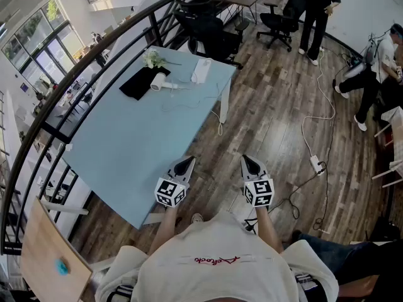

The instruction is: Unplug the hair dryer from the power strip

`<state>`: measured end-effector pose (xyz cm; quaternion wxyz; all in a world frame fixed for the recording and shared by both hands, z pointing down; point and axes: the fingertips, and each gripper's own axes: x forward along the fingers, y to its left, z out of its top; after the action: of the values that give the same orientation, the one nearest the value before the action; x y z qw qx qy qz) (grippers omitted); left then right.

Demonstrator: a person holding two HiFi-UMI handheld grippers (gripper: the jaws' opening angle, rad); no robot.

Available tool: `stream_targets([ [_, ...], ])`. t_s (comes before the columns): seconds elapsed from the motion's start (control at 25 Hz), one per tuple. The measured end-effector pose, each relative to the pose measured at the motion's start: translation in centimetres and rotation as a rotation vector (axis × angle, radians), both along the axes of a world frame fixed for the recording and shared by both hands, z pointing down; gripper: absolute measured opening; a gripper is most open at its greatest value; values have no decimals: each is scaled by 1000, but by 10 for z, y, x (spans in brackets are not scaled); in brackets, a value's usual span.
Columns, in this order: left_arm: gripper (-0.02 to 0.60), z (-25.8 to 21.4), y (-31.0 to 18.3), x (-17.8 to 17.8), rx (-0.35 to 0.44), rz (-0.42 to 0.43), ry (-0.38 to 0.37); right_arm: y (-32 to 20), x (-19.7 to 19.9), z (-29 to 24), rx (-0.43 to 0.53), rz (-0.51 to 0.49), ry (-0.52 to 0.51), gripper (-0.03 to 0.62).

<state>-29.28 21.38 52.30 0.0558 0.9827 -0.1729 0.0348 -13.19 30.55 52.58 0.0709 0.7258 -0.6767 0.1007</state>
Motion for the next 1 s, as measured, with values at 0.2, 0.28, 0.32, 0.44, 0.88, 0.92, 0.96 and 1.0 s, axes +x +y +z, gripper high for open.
stream_targets([
  [0.2, 8, 1, 7, 8, 4, -4, 1, 4, 6, 1, 7, -9, 3, 17],
  [0.28, 9, 1, 8, 10, 6, -6, 1, 4, 8, 1, 7, -13, 4, 17],
  [0.32, 8, 1, 8, 11, 8, -7, 1, 4, 8, 1, 8, -15, 4, 17],
  [0.44, 8, -2, 11, 15, 13, -11, -2, 7, 12, 0, 16, -19, -8, 17],
  [0.88, 8, -3, 33, 49, 12, -21, -8, 25, 33, 0, 36, -70, -32, 17],
  [0.92, 8, -3, 37, 54, 12, -19, -7, 27, 36, 1, 36, -76, -32, 17],
  [0.96, 9, -3, 41, 59, 13, -17, -6, 29, 40, 2, 35, -82, -32, 17],
  [1.0, 9, -3, 44, 65, 15, -14, -6, 31, 44, 2, 34, -87, -31, 17],
])
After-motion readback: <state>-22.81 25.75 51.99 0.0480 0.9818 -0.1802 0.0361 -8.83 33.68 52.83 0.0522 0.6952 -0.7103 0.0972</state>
